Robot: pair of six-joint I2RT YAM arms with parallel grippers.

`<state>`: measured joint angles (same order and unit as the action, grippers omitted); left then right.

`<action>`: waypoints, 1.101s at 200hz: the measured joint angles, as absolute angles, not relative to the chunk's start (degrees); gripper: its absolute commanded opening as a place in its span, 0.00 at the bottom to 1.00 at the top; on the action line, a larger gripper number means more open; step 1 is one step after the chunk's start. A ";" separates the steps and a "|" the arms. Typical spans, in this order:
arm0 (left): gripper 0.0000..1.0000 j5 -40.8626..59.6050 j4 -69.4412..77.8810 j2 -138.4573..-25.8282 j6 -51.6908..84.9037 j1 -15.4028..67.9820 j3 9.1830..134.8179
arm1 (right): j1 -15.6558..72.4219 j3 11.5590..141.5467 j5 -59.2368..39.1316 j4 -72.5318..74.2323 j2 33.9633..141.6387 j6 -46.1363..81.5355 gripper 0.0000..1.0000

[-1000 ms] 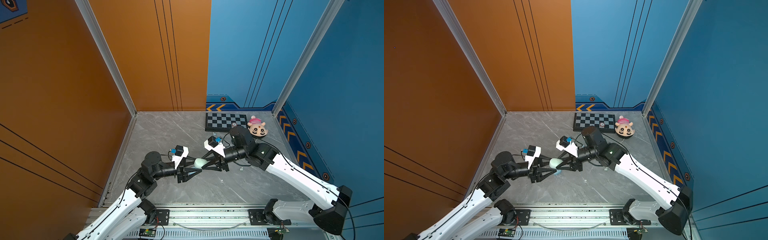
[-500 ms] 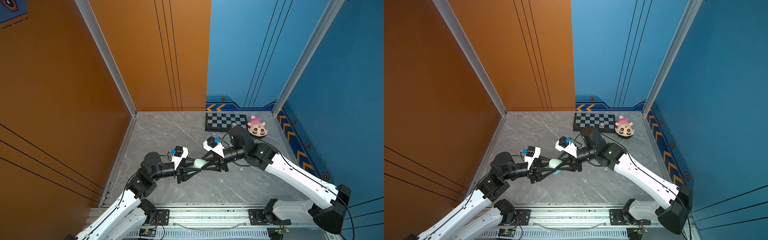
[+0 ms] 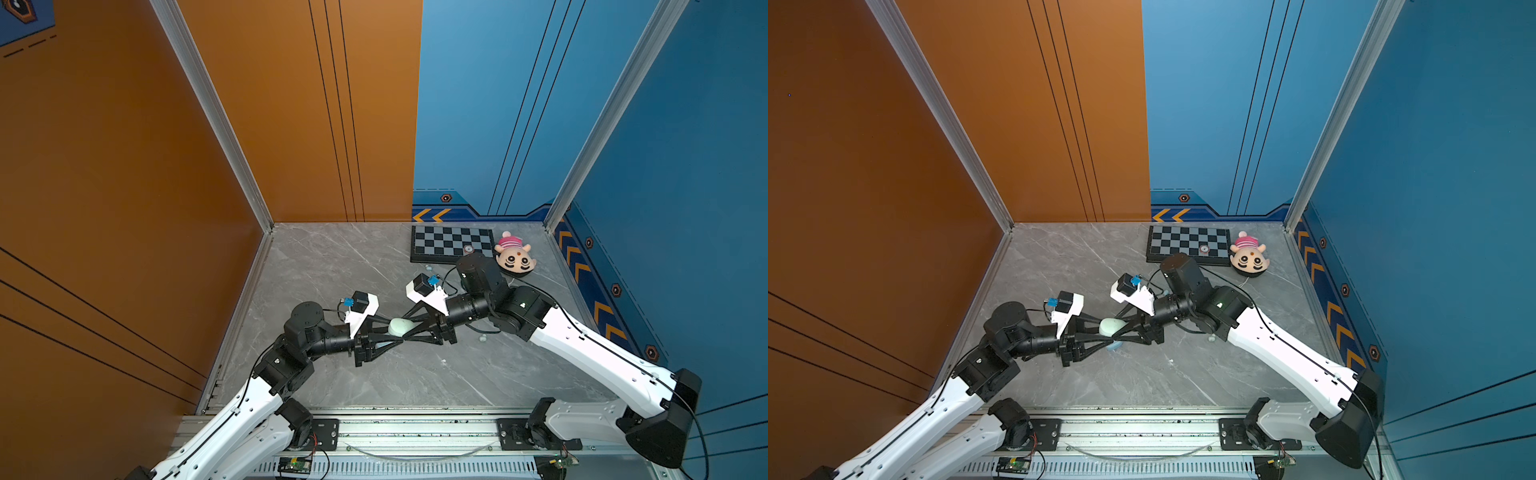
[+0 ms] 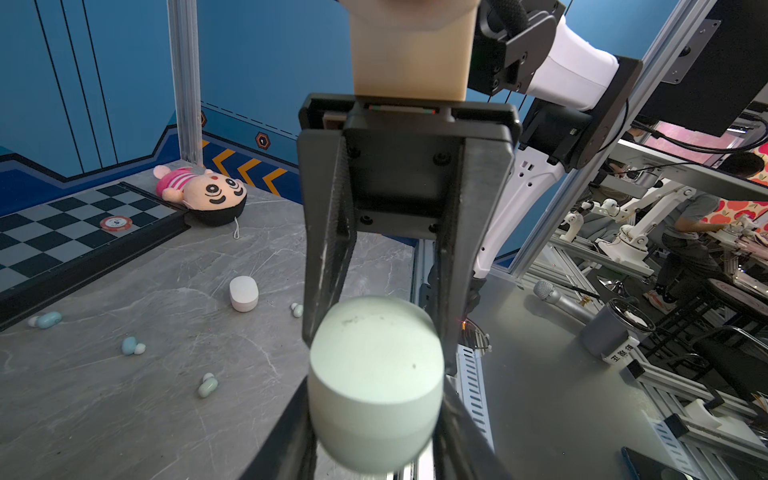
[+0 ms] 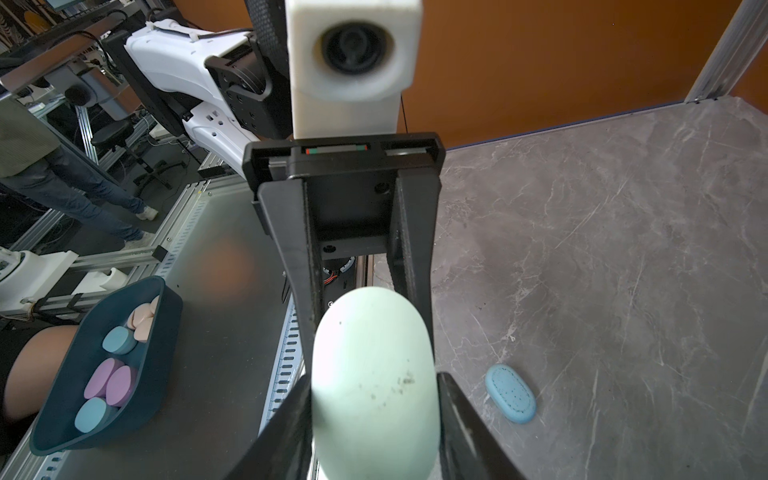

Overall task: Insert the wireless bluetooth earbuds into the charging case
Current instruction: 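Pull the lid open with the right gripper while the left gripper holds the case, then push the lid fully back with the right gripper, then release it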

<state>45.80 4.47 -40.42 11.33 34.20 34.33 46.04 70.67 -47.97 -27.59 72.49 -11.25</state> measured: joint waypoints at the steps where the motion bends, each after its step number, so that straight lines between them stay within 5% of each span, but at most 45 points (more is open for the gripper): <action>1: 0.11 45.80 4.47 -40.42 11.35 34.20 34.33 | 46.00 70.67 -47.92 -27.59 72.49 -11.29 0.53; 95: 0.10 44.49 4.38 -40.62 11.35 34.20 34.35 | 44.73 70.67 -45.17 -27.55 72.49 -9.82 0.66; 220: 0.10 43.72 3.42 -40.71 11.38 35.31 34.35 | 42.24 70.30 -39.75 -21.78 71.35 -4.19 0.65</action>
<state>43.72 3.42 -40.71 11.38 35.31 34.35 42.24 70.30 -39.75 -21.78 71.35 -4.19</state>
